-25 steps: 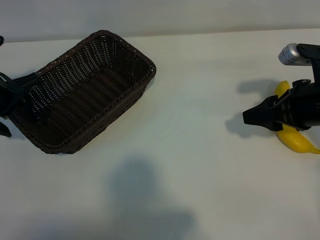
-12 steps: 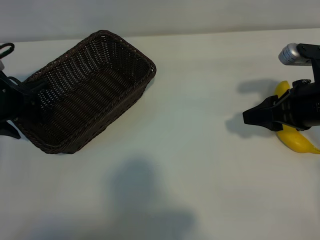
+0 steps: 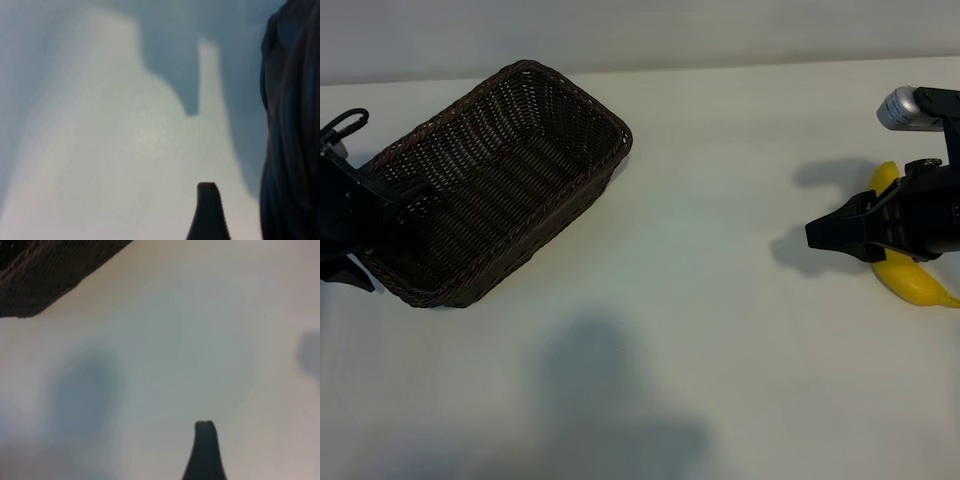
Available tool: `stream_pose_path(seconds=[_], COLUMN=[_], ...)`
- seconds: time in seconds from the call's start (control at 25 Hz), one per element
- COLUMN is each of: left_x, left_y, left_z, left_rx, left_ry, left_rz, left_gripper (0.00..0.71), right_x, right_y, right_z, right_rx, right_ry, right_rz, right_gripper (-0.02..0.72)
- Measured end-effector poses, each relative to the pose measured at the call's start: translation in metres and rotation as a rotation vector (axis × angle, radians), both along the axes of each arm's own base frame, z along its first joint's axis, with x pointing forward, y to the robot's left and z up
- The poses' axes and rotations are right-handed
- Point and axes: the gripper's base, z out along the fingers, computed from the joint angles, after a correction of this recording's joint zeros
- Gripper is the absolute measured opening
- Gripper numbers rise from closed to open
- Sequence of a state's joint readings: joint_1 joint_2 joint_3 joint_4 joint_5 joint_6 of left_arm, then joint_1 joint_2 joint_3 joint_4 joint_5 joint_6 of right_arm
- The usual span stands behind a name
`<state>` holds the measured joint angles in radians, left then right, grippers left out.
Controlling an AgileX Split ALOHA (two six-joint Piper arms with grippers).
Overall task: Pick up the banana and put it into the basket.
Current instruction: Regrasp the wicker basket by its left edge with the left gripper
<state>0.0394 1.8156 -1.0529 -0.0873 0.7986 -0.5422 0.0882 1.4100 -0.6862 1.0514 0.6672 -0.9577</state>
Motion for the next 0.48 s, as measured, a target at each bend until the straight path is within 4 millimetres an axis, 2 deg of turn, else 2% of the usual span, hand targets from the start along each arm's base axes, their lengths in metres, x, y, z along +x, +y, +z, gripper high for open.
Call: stream_pose_path(seconds=[0.48], left_x=[0.0046], left_y=[0.0002], left_z=[-0.0064], left_rx=[0.001], left_ry=[-0.024], left_rz=[0.004], left_gripper=[0.565], right_x=[0.0], right_y=[0.0], right_z=[0.0], right_rx=[0.0], right_ry=[0.0], right_rz=[0.0], right_gripper=[0.569])
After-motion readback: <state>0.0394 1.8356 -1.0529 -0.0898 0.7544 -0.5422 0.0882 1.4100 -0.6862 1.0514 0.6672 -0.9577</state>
